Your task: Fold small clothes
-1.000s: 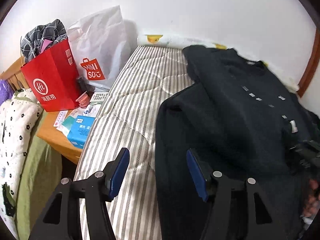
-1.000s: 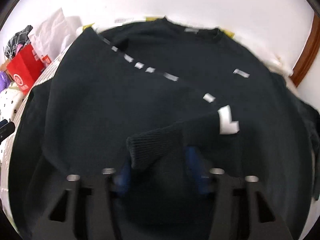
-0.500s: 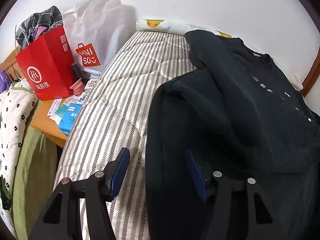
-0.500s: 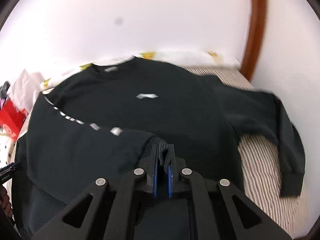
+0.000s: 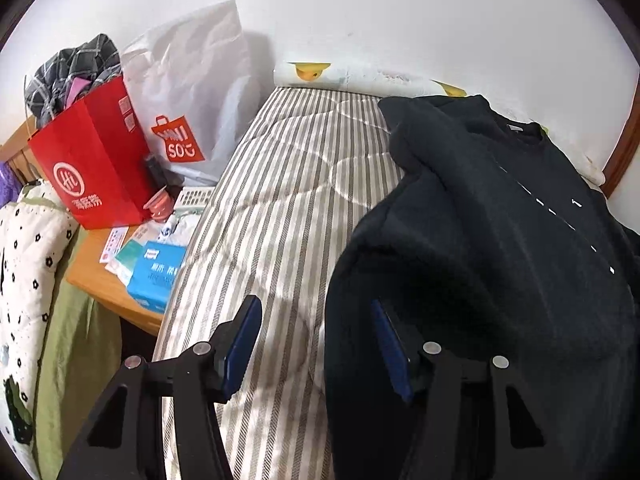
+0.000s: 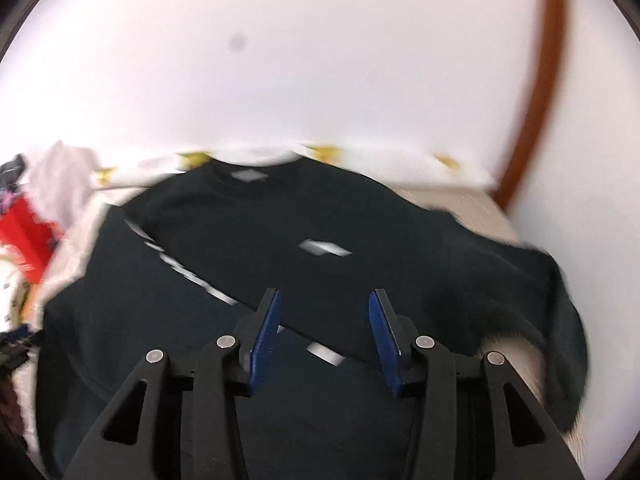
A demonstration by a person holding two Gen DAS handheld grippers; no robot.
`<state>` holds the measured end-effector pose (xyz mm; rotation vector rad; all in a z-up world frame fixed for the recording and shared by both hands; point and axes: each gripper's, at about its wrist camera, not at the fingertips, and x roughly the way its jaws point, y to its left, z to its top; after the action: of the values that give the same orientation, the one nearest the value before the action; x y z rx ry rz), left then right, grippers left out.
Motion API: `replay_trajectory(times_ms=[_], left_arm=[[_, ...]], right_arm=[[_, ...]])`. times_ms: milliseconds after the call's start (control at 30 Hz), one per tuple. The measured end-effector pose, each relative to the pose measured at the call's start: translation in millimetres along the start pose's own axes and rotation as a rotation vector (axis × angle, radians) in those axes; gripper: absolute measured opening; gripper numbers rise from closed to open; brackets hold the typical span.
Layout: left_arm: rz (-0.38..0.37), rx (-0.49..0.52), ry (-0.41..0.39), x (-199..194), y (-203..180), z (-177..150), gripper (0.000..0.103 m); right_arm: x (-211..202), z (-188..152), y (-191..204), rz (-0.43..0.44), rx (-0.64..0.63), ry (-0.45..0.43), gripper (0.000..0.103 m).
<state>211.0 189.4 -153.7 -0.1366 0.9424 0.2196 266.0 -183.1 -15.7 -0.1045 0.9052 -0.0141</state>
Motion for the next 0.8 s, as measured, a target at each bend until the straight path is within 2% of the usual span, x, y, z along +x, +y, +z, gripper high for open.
replay_trajectory(times_ms=[200,300,433,500,633,667,700,733,767,800], left_arm=[[-0.021,0.004,0.010,9.0,2.0,7.7,0.049],[-0.023,0.023,0.010,12.6,3.9,10.0,0.045],[-0.073,0.006,0.011,18.9,12.6,15.0,0.042],[-0.094,0.011,0.019,24.9,13.1,17.2,0.039],[-0.119,0.036,0.008,33.5,10.3,21.4,0.036],[-0.124,0.042,0.010,36.0,8.7,22.1,0.033],[-0.131,0.050,0.012,38.3,6.2,22.6,0.029],[-0.146,0.061,0.015,39.8,3.9,22.9,0.014],[-0.180,0.064,0.017,40.4,2.7,22.9,0.005],[-0.185,0.057,0.010,39.3,3.2,22.7,0.005]], right_arm=[[51.5,50.6,115.4,0.303,-0.141,0.012,0.048],[87.8,66.1,166.1,0.411,-0.187,0.058,0.048],[130.2,81.0,219.0,0.477,-0.254,0.109,0.048],[147.6,86.9,235.7,0.493,-0.269,0.123,0.049],[193.7,94.9,261.8,0.498,-0.270,0.207,0.050],[202.7,95.9,264.9,0.502,-0.265,0.226,0.050],[210.5,95.9,268.0,0.520,-0.262,0.242,0.047],[214.8,95.5,270.5,0.533,-0.267,0.251,0.039],[217.2,95.9,273.1,0.555,-0.276,0.253,0.013],[218.5,97.0,276.4,0.582,-0.290,0.254,0.010]])
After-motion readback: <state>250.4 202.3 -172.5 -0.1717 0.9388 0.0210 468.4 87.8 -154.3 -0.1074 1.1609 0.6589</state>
